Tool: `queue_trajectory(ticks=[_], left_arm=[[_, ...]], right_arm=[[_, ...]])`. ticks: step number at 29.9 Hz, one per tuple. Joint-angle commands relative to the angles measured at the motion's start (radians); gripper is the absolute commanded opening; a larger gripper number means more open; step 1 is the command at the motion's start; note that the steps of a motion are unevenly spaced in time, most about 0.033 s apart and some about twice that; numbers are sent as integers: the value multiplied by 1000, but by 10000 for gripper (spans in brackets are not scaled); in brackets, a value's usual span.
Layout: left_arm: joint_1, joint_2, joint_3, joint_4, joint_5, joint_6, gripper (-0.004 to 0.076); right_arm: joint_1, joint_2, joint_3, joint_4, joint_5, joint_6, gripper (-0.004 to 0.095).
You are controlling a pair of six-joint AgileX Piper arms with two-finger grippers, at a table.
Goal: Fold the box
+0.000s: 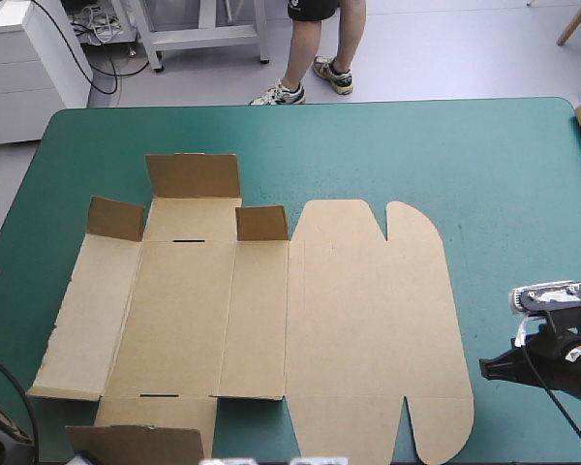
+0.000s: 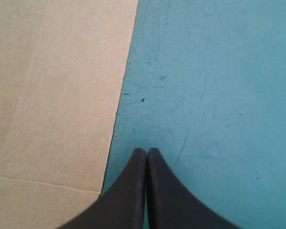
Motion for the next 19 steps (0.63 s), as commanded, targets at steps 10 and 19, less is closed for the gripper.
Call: queue_trajectory(ticks=[10,19], left_arm=[[4,-27,128,-58,-18,45,688],[4,12,239,-34,-33,149,687]], right_arm=[[-5,-1,-24,18,-42,-9,-21],[-5,-1,-24,18,-42,-9,-21]])
